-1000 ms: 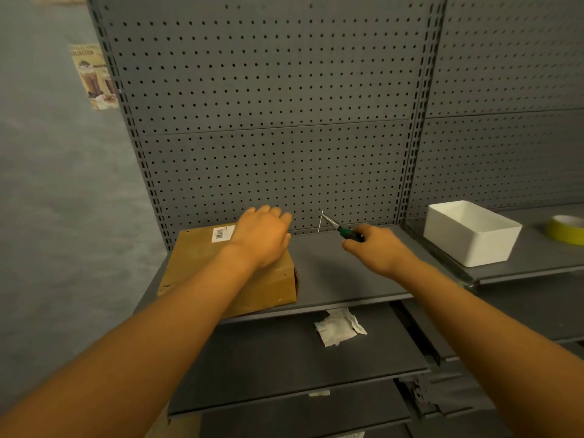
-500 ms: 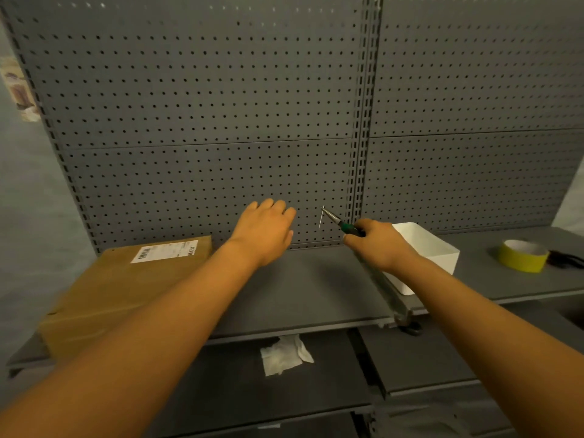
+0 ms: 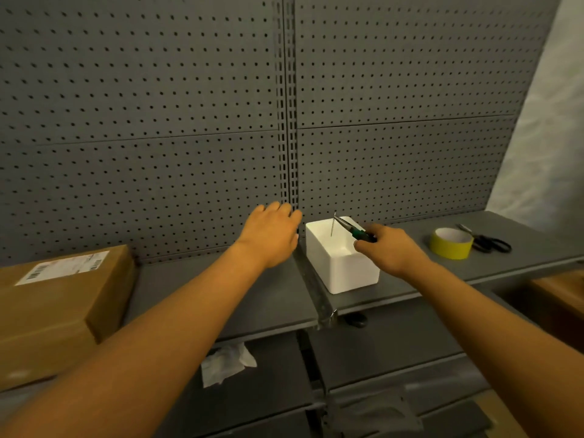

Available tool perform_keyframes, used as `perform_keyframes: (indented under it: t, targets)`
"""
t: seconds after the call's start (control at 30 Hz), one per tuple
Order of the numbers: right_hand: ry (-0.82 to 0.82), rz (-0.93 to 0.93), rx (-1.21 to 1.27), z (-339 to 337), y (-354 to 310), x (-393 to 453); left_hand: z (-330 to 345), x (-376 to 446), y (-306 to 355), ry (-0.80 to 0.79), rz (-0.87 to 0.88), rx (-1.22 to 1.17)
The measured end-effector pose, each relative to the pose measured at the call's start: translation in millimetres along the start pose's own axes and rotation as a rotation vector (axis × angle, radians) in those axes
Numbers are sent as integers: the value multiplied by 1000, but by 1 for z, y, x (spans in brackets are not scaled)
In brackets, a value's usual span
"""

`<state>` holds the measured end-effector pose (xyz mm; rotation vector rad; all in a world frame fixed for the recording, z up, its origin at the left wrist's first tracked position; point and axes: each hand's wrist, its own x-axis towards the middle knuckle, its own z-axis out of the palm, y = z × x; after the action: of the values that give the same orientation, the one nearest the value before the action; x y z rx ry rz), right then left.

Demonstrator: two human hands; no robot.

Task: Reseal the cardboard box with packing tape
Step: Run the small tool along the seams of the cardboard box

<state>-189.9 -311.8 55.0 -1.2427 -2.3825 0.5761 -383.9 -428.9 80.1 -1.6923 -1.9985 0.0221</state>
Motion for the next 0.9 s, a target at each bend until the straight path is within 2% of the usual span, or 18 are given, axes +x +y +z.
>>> perform_keyframes:
  t: [0.47, 0.9]
  targets:
    - [-16, 99, -103, 2, 31, 16, 34, 34, 12, -29, 32, -89]
    - [-35, 28, -104, 9, 6, 19, 32, 14, -7, -73, -42, -100]
